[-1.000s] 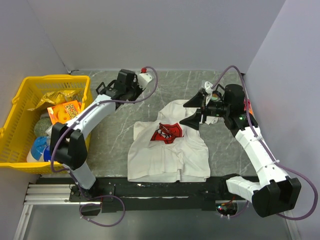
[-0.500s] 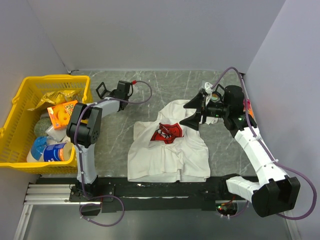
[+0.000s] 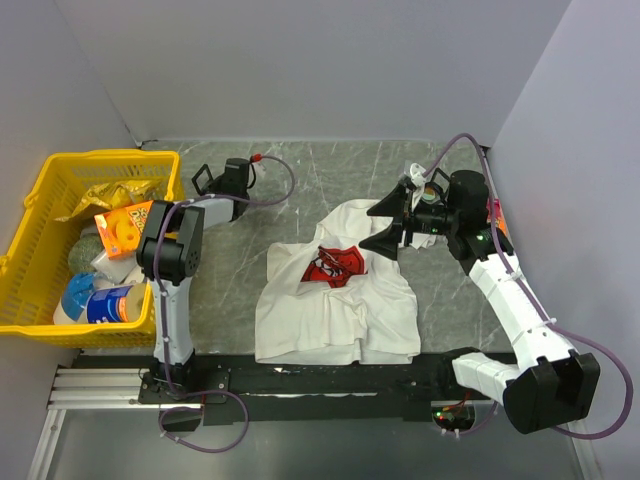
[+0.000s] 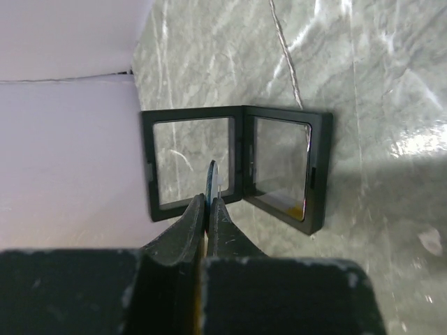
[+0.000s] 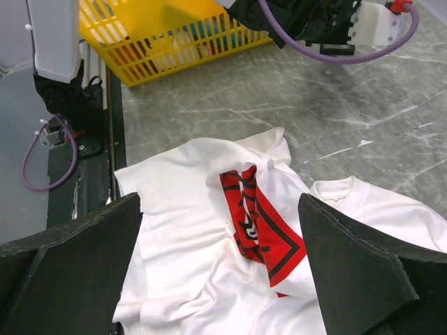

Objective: Remove the brooch from the garment
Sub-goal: Place the brooch in the brooch box.

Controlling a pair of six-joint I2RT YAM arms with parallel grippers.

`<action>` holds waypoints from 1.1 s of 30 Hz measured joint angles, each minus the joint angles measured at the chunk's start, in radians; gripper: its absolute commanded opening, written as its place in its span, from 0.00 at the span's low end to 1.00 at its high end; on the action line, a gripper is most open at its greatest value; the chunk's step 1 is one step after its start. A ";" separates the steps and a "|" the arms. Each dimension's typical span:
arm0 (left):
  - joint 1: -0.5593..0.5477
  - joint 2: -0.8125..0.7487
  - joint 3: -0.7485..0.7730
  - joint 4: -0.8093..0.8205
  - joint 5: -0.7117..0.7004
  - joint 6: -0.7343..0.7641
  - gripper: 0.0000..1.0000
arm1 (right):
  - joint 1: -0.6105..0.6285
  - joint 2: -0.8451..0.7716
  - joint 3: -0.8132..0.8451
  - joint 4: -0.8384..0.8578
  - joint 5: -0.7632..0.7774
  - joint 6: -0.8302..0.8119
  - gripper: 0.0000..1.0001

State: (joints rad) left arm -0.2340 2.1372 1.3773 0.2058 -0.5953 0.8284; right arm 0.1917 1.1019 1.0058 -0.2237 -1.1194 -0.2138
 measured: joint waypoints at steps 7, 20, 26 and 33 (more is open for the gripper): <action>0.024 0.043 0.020 -0.008 0.007 -0.007 0.01 | 0.000 0.002 0.000 0.003 -0.004 0.008 1.00; 0.025 0.049 0.045 -0.005 0.019 -0.024 0.01 | 0.000 0.009 0.000 0.006 -0.016 0.011 1.00; 0.025 0.053 0.046 -0.009 0.030 -0.041 0.01 | 0.000 0.009 0.000 0.007 -0.020 0.011 1.00; 0.025 0.057 0.048 -0.009 0.033 -0.056 0.01 | 0.000 0.009 0.000 0.007 -0.024 0.011 1.00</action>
State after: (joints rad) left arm -0.2089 2.1941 1.4250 0.1967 -0.5621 0.7723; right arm 0.1917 1.1107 1.0054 -0.2169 -1.1431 -0.2028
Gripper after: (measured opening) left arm 0.034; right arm 0.998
